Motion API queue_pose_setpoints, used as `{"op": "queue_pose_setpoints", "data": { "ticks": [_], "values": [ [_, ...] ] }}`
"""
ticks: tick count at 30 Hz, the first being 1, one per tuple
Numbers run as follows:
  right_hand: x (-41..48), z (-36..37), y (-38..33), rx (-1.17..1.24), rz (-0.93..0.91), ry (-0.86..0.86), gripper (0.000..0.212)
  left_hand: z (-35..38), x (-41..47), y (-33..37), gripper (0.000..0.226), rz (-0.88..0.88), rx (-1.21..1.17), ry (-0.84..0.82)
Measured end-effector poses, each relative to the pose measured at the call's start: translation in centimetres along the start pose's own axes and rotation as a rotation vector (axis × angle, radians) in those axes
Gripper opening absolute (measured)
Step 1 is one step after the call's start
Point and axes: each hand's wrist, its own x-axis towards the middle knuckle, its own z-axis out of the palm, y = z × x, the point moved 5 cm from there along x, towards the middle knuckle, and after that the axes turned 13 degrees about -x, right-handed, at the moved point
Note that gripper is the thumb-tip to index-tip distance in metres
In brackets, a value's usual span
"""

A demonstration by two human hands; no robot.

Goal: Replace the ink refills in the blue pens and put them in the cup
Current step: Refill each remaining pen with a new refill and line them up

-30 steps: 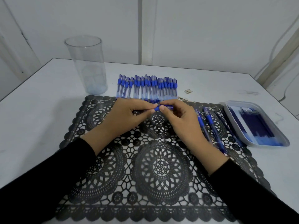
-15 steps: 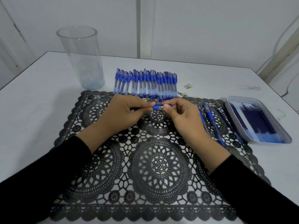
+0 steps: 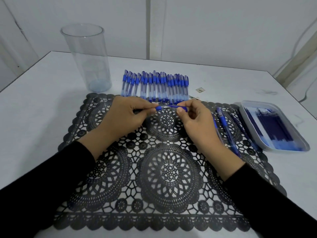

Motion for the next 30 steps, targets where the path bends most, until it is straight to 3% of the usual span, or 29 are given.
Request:
{"op": "queue_pose_setpoints", "data": {
  "ticks": [8,18,30],
  "values": [
    [-0.2,-0.7,-0.5,-0.112,-0.089,0.061,0.009,-0.9,0.2,0.0,0.021,-0.048,-0.025,0.164],
    [-0.2,-0.6,-0.8,-0.343,-0.241,-0.122,0.007,-0.6,0.2,0.0,0.022,-0.022,0.003,0.108],
    [0.4,-0.3,-1.4,-0.450,-0.341,-0.076,0.016,-0.4,0.2,0.4,0.024,0.001,-0.021,0.094]
  ]
}}
